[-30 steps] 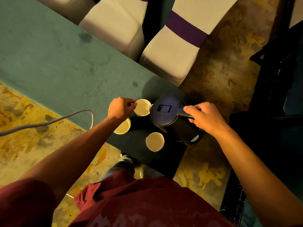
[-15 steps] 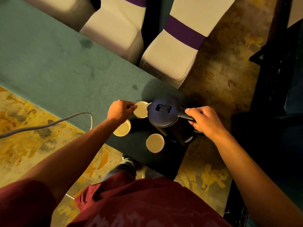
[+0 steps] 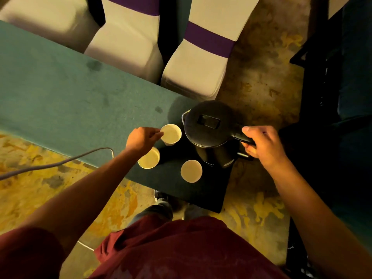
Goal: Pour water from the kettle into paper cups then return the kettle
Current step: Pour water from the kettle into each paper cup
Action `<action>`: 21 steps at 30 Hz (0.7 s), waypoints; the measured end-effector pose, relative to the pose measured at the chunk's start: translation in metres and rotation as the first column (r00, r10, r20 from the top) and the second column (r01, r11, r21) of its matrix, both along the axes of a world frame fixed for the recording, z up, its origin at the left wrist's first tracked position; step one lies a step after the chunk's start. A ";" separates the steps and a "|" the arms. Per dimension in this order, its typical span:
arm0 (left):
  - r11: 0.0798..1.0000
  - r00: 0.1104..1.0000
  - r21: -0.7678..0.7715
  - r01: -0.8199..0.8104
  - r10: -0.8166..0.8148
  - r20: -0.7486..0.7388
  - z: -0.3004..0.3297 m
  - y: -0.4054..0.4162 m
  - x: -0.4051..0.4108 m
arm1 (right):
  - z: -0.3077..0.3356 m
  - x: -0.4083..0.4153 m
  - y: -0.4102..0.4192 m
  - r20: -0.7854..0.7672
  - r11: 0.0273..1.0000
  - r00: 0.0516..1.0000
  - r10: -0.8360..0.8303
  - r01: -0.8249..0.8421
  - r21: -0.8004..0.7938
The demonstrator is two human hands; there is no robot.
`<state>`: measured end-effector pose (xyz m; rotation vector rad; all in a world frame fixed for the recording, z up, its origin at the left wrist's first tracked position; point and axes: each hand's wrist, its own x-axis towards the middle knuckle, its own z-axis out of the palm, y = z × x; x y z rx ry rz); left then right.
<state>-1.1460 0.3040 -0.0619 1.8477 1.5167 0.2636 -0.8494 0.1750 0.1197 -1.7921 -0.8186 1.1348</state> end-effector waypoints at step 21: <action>0.998 0.991 -0.054 0.041 -0.047 -0.128 0.007 -0.056 -0.066 | 0.016 -0.077 -0.099 -0.136 0.996 0.989 0.064 -0.054 0.078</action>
